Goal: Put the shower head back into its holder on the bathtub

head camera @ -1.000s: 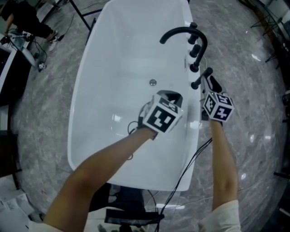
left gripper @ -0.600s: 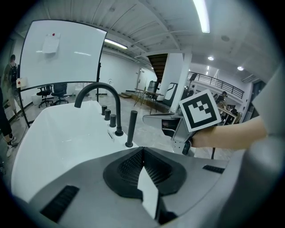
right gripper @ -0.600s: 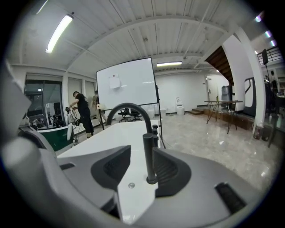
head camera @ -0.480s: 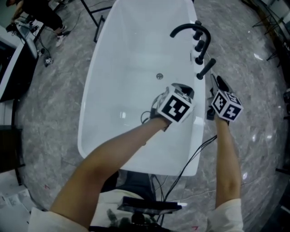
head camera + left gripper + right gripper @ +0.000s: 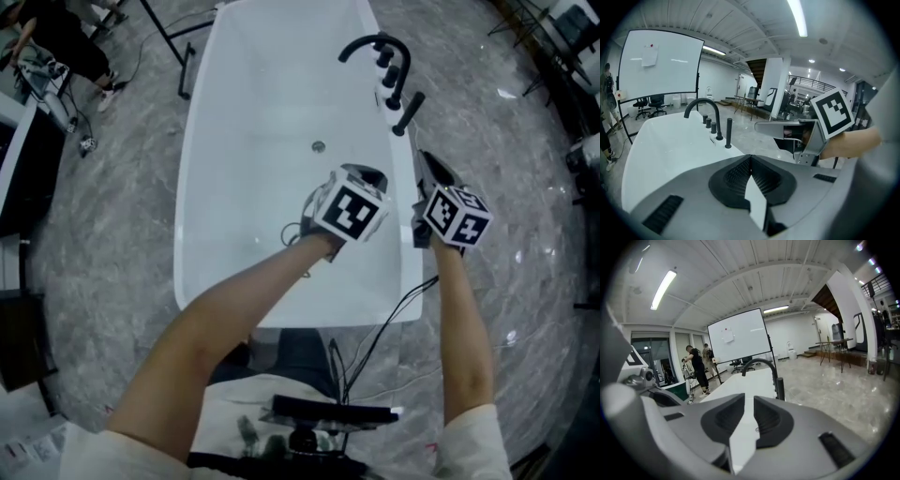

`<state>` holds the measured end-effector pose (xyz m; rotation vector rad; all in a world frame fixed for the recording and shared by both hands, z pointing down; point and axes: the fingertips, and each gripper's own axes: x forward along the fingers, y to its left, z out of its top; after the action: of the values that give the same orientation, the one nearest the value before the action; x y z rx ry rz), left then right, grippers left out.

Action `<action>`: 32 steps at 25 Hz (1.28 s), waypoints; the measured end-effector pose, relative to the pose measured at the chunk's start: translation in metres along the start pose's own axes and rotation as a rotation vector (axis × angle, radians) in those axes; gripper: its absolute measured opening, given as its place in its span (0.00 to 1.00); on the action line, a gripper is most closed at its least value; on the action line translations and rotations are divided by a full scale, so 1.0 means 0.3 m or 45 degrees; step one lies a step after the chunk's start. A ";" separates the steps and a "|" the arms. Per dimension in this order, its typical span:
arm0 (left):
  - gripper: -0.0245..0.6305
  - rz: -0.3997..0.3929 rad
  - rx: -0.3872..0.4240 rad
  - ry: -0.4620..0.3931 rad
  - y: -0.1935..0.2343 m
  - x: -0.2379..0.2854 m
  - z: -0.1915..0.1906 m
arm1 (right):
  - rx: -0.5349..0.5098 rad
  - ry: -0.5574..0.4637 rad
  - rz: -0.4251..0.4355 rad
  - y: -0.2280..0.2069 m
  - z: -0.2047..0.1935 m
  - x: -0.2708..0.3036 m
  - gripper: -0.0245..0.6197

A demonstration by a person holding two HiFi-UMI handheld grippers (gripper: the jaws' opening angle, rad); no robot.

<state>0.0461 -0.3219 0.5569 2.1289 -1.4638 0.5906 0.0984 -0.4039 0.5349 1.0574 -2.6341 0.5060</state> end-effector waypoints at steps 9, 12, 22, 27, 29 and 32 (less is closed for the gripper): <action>0.06 -0.091 0.057 -0.045 -0.072 -0.298 -0.096 | 0.075 -0.058 -0.033 0.329 -0.012 -0.266 0.06; 0.06 -0.125 0.072 -0.076 -0.074 -0.413 -0.128 | 0.080 -0.081 -0.070 0.457 -0.030 -0.339 0.06; 0.06 -0.215 0.080 -0.155 -0.074 -0.770 -0.294 | 0.158 -0.208 -0.158 0.880 -0.086 -0.536 0.06; 0.06 -0.258 0.070 -0.254 -0.102 -0.954 -0.330 | 0.186 -0.293 -0.189 1.060 -0.087 -0.646 0.06; 0.06 -0.274 0.065 -0.298 -0.122 -1.027 -0.337 | 0.179 -0.329 -0.201 1.124 -0.076 -0.696 0.06; 0.06 -0.289 0.073 -0.385 -0.155 -1.137 -0.325 | 0.169 -0.372 -0.216 1.215 -0.057 -0.768 0.06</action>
<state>-0.0310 0.0008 0.4232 2.4708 -1.3378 0.2366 0.0055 -0.0095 0.3866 1.4838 -2.7503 0.5299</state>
